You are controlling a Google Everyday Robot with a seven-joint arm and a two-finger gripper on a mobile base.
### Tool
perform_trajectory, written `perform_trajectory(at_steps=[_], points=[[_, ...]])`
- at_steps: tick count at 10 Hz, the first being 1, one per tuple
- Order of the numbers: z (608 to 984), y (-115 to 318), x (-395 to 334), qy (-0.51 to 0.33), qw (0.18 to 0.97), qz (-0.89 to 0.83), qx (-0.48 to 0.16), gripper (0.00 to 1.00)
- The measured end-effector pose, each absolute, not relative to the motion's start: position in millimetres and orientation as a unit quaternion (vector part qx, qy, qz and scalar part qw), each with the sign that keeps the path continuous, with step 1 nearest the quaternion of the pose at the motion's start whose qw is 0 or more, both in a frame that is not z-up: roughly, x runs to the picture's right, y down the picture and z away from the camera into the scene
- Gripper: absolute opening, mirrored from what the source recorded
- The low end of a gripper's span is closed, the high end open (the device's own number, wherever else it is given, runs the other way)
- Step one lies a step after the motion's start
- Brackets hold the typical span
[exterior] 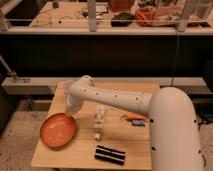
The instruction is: Pick up the ceramic bowl
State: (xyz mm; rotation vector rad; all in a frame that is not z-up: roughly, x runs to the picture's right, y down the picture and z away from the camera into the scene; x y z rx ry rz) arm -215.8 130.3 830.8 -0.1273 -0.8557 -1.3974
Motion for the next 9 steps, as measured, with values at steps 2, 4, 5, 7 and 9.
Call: perform_trajectory(at_steps=[2,4,5,7,9], points=[[833.7,134.5,-215.1,-0.384,0.681,-0.622,-0.057,0.15],[833.5,135.1,-217.4,-0.384,0.68,-0.622,-0.054,0.04],[833.2,135.3,-217.1,-0.384,0.68,-0.622,-0.053,0.04],[832.8,136.6,-214.3,-0.384,0.681,-0.622,-0.051,0.04],[832.2,136.3,-213.8,-0.383,0.68,-0.623,-0.048,0.04]])
